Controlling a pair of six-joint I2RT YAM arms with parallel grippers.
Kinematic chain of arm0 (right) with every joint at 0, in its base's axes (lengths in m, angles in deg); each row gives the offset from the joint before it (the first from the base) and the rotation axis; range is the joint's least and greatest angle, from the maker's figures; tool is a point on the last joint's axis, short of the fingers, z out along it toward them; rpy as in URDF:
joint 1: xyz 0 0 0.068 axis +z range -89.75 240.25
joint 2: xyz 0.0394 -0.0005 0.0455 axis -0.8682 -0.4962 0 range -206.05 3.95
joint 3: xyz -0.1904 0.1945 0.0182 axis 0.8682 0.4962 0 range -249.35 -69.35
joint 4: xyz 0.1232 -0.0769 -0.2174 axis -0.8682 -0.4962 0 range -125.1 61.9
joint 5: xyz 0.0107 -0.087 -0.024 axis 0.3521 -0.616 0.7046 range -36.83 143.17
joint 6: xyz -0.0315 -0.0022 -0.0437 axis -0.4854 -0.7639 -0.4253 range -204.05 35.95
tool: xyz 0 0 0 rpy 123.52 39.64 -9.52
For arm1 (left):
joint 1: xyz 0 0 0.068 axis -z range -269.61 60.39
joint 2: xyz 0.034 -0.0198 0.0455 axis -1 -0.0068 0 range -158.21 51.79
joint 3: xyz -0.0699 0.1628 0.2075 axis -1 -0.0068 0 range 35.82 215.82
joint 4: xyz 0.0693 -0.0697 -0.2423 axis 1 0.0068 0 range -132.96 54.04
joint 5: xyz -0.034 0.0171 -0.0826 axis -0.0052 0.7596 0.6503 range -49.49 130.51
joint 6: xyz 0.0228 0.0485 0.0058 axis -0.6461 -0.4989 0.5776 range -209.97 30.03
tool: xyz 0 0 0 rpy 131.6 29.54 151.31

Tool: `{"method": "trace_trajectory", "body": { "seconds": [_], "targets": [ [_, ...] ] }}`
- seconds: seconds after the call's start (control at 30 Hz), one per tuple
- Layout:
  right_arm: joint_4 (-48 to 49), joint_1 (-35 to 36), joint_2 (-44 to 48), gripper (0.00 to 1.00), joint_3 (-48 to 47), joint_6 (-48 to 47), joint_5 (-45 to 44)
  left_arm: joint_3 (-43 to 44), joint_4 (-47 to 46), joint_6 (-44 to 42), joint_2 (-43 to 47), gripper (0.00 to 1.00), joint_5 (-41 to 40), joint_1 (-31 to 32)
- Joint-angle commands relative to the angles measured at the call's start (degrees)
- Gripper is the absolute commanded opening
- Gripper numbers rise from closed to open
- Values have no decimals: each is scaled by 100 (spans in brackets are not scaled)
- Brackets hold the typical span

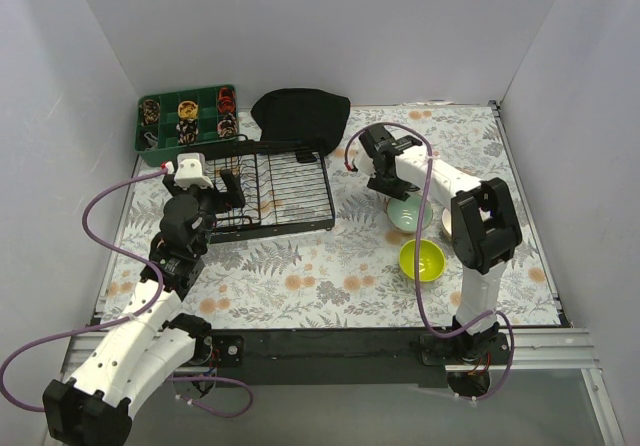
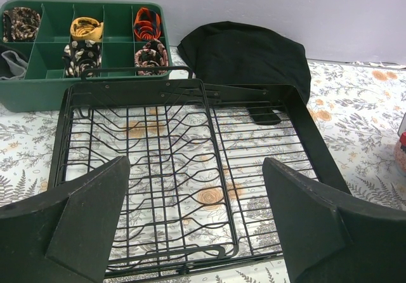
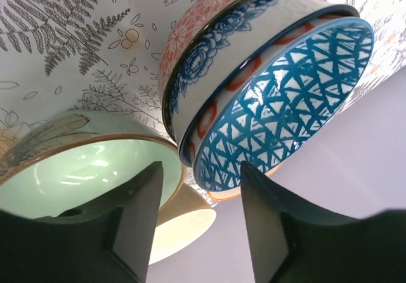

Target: Unload the bowls from the dish rack

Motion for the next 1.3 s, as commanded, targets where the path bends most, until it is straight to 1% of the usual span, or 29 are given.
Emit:
{"method": "trace_trajectory", "body": {
  "seconds": [0.0,0.03,0.1,0.13,0.2,0.23,0.27,0.3,0.33,0.37,0.4,0.43,0.47,0.5,0.53,0.57,0.6,0.63,0.67,0.7,0.77,0.8,0.87,0.9,0.97,1.0,1.1,1.2,1.27],
  "targets": [
    [82,161,427,65,-271,293,-141,-73,-68,-106,132,86,-48,-8],
    [109,188,628,70,-289,364,-106,-73,-68,-106,141,86,-48,-16],
    [135,258,875,75,-332,574,-71,-72,-68,-115,194,87,-48,-16],
    [170,276,1146,78,-402,923,-97,-73,-59,-124,220,88,-48,-16],
    [232,293,1472,82,-412,1268,-45,-81,-50,-124,290,92,-40,-16],
    [275,294,1840,88,-325,1626,-36,-81,-50,-124,317,95,-5,-8],
    [424,302,2052,90,-219,1778,-35,-73,-41,-124,369,97,13,-16],
    [504,294,2481,91,-114,1953,-79,-64,-24,-115,396,98,22,-16],
    [583,294,2720,95,157,2242,-88,-72,11,-98,431,98,48,-16],
    [758,294,2957,95,307,2428,-114,-73,29,-71,466,98,57,-16],
    [907,294,3464,96,474,2578,-167,-81,55,-36,562,98,48,-8],
    [1031,294,3748,98,902,2701,-167,-73,99,16,624,98,22,-16],
    [1145,285,4029,99,1107,2989,-141,-73,265,182,703,98,-4,-8],
    [1337,285,4580,98,1335,3123,-176,-64,440,288,869,98,-48,-16],
    [1418,285,4855,99,1520,3281,-228,-64,529,394,1001,98,-66,-8],
    [1514,285,5145,99,1974,3535,-307,-64,617,490,1124,98,-118,-16],
    [1707,285,5731,99,2205,3668,-465,-64,809,622,1413,98,-162,-16],
    [1822,285,6024,99,2425,3756,-518,-55,933,701,1546,98,-189,-16],
    [1918,285,6314,99,2932,3948,-597,-46,1082,763,1678,98,-206,-16],
    [2085,285,6891,99,3154,3968,-755,-11,1379,886,1845,98,-233,-16],
    [2192,285,7404,99,3594,4204,-800,6,1741,1070,2310,98,-207,-8],
    [2218,276,7877,99,3962,4310,-870,7,2073,1237,2460,98,-215,-16],
    [2227,285,8328,99,4263,4381,-984,-11,2383,1448,2961,98,-215,-16],
    [2227,285,8791,99,4551,4433,-1080,-46,2567,1536,3128,98,-276,-16],
    [2262,285,9224,99,4816,4460,-1134,-134,2692,1818,3645,98,-365,-16],
    [2262,285,9600,99,5000,4486,-1152,-186,2718,1853,3839,98,-374,-16],
    [2262,285,10216,99,5257,4513,-1152,-389,2710,1880,4419,98,-444,-8],
    [2332,293,10639,99,5468,4495,-1187,-494,2753,1967,4702,98,-567,-8],
    [2350,294,10772,98,5538,4469,-1196,-521,2789,2230,4755,98,-830,-16]
  ]
}}
